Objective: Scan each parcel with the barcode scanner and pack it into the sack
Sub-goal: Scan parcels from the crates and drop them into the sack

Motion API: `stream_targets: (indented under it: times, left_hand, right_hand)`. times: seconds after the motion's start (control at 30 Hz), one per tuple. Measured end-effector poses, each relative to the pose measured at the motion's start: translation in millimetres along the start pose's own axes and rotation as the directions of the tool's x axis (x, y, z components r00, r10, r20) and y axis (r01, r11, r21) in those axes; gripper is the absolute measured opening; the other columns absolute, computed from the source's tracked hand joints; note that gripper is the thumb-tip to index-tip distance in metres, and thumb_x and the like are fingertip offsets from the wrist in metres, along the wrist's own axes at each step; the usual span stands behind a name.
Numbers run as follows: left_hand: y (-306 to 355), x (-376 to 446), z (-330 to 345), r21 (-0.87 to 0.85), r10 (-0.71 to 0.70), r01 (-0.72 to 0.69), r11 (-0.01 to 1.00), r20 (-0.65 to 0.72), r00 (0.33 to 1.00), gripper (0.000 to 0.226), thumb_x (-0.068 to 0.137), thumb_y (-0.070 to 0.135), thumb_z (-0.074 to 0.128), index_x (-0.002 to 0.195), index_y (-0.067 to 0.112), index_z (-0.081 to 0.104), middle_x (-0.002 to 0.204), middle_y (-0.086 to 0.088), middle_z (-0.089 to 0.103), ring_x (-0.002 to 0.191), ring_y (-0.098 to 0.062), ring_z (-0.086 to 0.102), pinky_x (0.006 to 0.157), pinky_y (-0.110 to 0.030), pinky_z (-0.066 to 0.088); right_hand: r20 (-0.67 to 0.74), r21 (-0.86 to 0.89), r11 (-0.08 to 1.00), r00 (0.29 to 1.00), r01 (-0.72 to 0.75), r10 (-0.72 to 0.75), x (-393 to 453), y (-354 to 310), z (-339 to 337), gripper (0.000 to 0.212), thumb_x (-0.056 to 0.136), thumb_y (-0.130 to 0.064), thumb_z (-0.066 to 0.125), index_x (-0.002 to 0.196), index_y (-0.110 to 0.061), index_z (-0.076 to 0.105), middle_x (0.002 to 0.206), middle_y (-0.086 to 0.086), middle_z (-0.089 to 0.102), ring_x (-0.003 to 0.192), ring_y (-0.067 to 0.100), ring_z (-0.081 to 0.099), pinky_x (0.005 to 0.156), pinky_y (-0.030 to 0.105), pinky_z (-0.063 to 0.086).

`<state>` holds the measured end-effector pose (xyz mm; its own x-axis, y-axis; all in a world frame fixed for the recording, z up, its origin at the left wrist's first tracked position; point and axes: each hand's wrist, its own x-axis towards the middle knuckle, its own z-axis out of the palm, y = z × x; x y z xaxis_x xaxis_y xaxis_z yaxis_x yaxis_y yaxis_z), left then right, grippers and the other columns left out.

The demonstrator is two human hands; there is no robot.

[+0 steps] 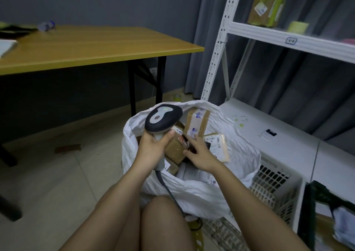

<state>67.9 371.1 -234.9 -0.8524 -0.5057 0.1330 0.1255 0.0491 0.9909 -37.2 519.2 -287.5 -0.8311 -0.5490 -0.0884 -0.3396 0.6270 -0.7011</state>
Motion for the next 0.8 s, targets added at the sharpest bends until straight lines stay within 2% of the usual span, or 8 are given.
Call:
stream_targets:
  times: [0.1, 0.2, 0.3, 0.37, 0.43, 0.53, 0.67, 0.8]
  left_hand:
    - [1.3, -11.3, 21.2, -0.002, -0.008, 0.008, 1.0, 0.06, 0.998, 0.056, 0.081, 0.03, 0.075, 0.131, 0.02, 0.052, 0.124, 0.002, 0.063, 0.116, -0.015, 0.058, 0.105, -0.042, 0.044]
    - [2.5, -27.7, 53.3, 0.002, 0.005, -0.006, 1.0, 0.146, 0.989, 0.057, 0.082, 0.029, 0.075, 0.132, 0.017, 0.051, 0.126, 0.002, 0.061, 0.118, -0.013, 0.056, 0.107, -0.039, 0.042]
    - [-2.5, -48.9, 95.7, 0.024, -0.009, 0.002, 1.0, 0.281, 0.96, 0.053, 0.083, 0.027, 0.073, 0.131, 0.019, 0.052, 0.126, 0.007, 0.06, 0.116, -0.007, 0.055, 0.105, -0.034, 0.043]
    - [-5.7, -66.6, 127.4, 0.043, -0.022, 0.007, 0.999, 0.373, 0.928, 0.039, 0.085, 0.024, 0.072, 0.12, 0.02, 0.055, 0.113, 0.008, 0.064, 0.097, 0.006, 0.058, 0.091, -0.023, 0.046]
    - [-11.7, -83.8, 160.0, 0.062, -0.04, 0.013, 0.998, 0.454, 0.89, 0.035, 0.086, 0.021, 0.07, 0.119, 0.014, 0.057, 0.106, -0.003, 0.068, 0.081, 0.006, 0.062, 0.076, -0.018, 0.049]
    - [-18.3, -115.9, 209.7, 0.055, -0.056, 0.031, 0.998, 0.556, 0.829, 0.041, 0.085, 0.02, 0.07, 0.124, 0.015, 0.055, 0.114, -0.002, 0.066, 0.102, -0.009, 0.063, 0.09, -0.024, 0.051]
    - [-38.2, -161.5, 267.5, 0.096, -0.124, 0.081, 0.992, 0.659, 0.742, 0.042, 0.085, 0.019, 0.071, 0.123, 0.012, 0.055, 0.117, -0.005, 0.065, 0.109, -0.019, 0.061, 0.098, -0.033, 0.049]
    - [-71.8, -200.4, 309.0, 0.16, -0.191, 0.108, 0.981, 0.754, 0.628, 0.047, 0.086, 0.02, 0.069, 0.13, 0.013, 0.054, 0.117, -0.013, 0.065, 0.1, -0.021, 0.064, 0.084, -0.03, 0.054]
  right_hand:
    - [-0.233, 0.061, 0.997, 0.972, 0.055, -0.04, -34.7, 22.5, -17.2, 0.048, 0.097, -0.009, 0.053, 0.143, -0.017, 0.044, 0.151, 0.005, 0.036, 0.141, 0.019, 0.029, 0.106, 0.016, 0.021]
    - [-0.36, 0.05, 0.999, 0.932, -0.013, 0.03, -68.9, 53.6, -39.3, 0.039, 0.097, -0.01, 0.054, 0.136, -0.016, 0.051, 0.146, 0.007, 0.04, 0.138, 0.02, 0.034, 0.094, 0.003, 0.024]
    - [-0.509, 0.043, 0.995, 0.855, -0.088, 0.097, -105.4, 86.7, -62.7, 0.035, 0.096, -0.014, 0.055, 0.13, -0.019, 0.056, 0.149, 0.007, 0.036, 0.14, 0.023, 0.031, 0.105, 0.017, 0.023]
    - [-0.587, 0.11, 0.986, 0.792, -0.125, 0.166, -134.3, 108.4, -75.7, 0.033, 0.095, -0.014, 0.057, 0.127, -0.021, 0.058, 0.147, 0.005, 0.037, 0.137, 0.023, 0.035, 0.109, 0.028, 0.027]
    - [-0.63, 0.192, 0.967, 0.734, -0.169, 0.254, -165.8, 132.0, -85.3, 0.033, 0.095, -0.015, 0.058, 0.127, -0.022, 0.058, 0.146, 0.004, 0.036, 0.137, 0.02, 0.033, 0.109, 0.031, 0.03]
    - [-0.687, 0.239, 0.941, 0.643, -0.238, 0.337, -216.2, 177.0, -92.5, 0.031, 0.093, -0.013, 0.061, 0.123, -0.017, 0.059, 0.14, 0.008, 0.043, 0.132, 0.021, 0.04, 0.104, 0.024, 0.03]
    - [-0.657, 0.368, 0.847, 0.537, -0.384, 0.529, -288.7, 247.1, -83.0, 0.029, 0.092, -0.012, 0.062, 0.121, -0.014, 0.06, 0.134, 0.008, 0.049, 0.12, 0.021, 0.048, 0.096, 0.026, 0.038]
    - [-0.575, 0.475, 0.719, 0.44, -0.506, 0.69, -356.5, 310.6, -64.3, 0.023, 0.089, -0.006, 0.062, 0.111, -0.012, 0.065, 0.126, 0.011, 0.055, 0.113, 0.023, 0.056, 0.088, 0.029, 0.046]
